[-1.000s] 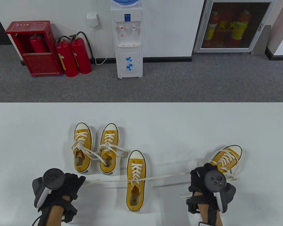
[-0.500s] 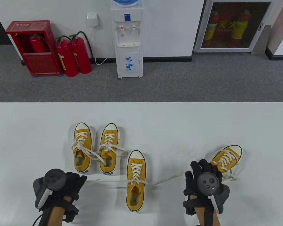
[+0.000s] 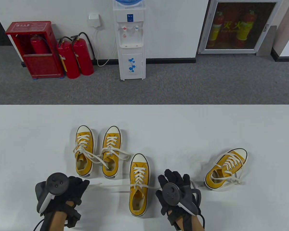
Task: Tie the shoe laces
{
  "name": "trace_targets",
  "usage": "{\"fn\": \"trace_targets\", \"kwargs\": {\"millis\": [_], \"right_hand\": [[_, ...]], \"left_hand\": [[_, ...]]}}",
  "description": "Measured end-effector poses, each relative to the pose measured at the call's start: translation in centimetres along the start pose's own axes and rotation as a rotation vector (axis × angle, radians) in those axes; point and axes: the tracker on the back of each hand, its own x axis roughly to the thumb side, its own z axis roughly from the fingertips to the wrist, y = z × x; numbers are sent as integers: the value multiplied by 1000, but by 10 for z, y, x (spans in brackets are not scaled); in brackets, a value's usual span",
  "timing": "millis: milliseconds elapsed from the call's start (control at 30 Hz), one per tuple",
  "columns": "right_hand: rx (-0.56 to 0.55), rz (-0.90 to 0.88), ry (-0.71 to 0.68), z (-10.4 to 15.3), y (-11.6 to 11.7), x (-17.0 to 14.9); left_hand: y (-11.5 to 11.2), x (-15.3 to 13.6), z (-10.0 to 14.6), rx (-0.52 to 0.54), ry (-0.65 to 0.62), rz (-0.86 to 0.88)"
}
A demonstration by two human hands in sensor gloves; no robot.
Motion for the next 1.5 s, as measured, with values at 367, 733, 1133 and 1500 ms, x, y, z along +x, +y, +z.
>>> {"fn": "trace_targets", "kwargs": {"millis": [367,733,1133,1500], "right_hand": [[162,-8,35,-16,18,8],[208,5,97,-22,23,11],[218,-45,122,-22,22,7],[196,-128,115,-20,20,-2]], "left_hand": [[-2,2,-1,-6,-7,-3],[-5,3,-1,-34,-6,-9],[-8,5,-2,-63,-2,-11],[-8,5,-2,-69,-1,-4]]}}
